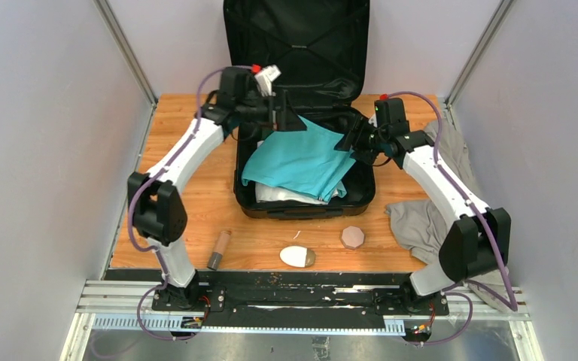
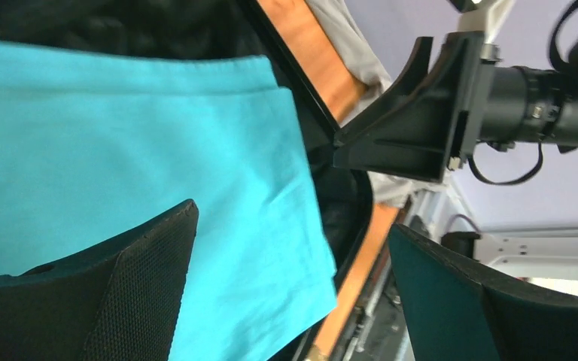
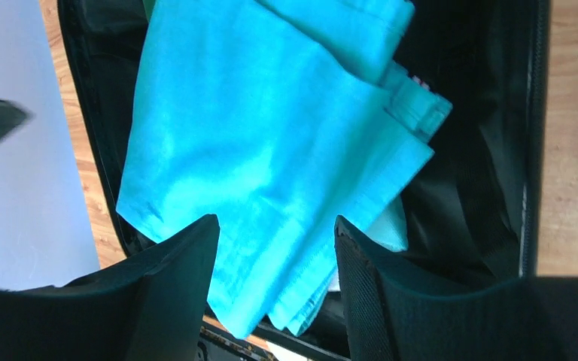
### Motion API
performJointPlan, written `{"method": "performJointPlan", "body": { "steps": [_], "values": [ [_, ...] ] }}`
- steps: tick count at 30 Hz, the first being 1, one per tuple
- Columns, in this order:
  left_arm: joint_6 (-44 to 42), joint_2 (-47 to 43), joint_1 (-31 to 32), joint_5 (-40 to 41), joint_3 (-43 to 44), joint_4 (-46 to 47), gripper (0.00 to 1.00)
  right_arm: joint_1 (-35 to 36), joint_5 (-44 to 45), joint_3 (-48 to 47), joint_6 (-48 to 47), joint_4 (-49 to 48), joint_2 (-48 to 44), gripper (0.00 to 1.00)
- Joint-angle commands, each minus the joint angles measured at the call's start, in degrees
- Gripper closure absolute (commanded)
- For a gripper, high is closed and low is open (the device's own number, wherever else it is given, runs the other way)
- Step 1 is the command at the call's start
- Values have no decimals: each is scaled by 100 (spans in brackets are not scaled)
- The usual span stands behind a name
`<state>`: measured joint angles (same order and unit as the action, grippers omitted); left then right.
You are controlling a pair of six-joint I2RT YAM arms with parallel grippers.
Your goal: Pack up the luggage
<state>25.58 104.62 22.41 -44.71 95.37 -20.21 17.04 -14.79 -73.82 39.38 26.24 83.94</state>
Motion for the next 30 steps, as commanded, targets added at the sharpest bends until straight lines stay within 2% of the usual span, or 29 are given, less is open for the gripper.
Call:
{"method": "performJointPlan", "body": {
  "steps": [1,5,7,12,16,23,30],
  "values": [
    [-1584,-528,-309,101,-93,-785,0,163,-221,-453,-115,189,493,39],
    [-2779,-630,-272,683,-904,-843,1,183,-247,-608,-220,427,1185,45],
    [-3237,-478,-205,871,-1191,-832,5,186,-39,-744,-386,577,1542,50],
    [-3826,-148,-133,1273,-1659,-803,25,101,346,-1671,-919,1206,2531,59],
    [-3830,-339,-120,1100,-2071,-845,39,39,230,-2578,-1085,1418,3234,67],
    [-3796,-1020,-1,727,-2739,-1126,42,144,-8,-4150,-1212,1950,4247,70],
    [-3461,-1172,52,37,-2968,-1358,40,291,-199,-4286,-1275,1926,4639,71]
  ]
}}
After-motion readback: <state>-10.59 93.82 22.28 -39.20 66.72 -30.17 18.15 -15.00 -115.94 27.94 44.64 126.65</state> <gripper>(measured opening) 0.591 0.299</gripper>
